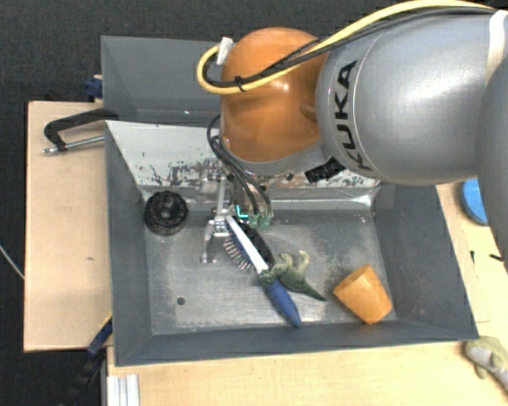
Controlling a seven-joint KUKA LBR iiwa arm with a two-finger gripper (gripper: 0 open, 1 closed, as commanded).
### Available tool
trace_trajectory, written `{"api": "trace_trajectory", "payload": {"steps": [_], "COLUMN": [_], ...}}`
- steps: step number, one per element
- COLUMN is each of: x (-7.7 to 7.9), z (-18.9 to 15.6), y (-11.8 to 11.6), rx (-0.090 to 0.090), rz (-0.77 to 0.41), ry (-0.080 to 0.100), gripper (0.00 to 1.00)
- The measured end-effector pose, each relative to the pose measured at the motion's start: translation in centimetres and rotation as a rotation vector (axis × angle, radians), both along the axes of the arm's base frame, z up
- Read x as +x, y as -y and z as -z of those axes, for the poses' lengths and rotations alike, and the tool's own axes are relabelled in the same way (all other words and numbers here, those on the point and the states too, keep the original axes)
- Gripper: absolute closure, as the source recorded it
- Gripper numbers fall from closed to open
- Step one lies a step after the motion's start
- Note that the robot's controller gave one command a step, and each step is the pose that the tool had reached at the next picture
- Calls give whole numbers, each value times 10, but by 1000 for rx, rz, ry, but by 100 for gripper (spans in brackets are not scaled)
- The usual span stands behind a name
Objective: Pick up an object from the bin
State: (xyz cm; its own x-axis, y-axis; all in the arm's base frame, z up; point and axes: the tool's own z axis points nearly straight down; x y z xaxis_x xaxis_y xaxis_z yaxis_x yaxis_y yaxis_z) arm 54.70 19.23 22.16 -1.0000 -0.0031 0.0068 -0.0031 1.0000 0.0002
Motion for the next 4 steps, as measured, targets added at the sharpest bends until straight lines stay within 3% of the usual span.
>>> {"api": "trace_trajectory", "payload": {"steps": [1, 2, 3, 4], "x": [34, 20, 19, 23], "z": [39, 125, 126, 22], "y": [87, 88, 89, 95], "rx": [-3, 9, 9, 1], "rz": [-135, -693, -691, -675], "ry": [5, 22, 18, 23], "gripper": [0, 0, 100, 100]}}
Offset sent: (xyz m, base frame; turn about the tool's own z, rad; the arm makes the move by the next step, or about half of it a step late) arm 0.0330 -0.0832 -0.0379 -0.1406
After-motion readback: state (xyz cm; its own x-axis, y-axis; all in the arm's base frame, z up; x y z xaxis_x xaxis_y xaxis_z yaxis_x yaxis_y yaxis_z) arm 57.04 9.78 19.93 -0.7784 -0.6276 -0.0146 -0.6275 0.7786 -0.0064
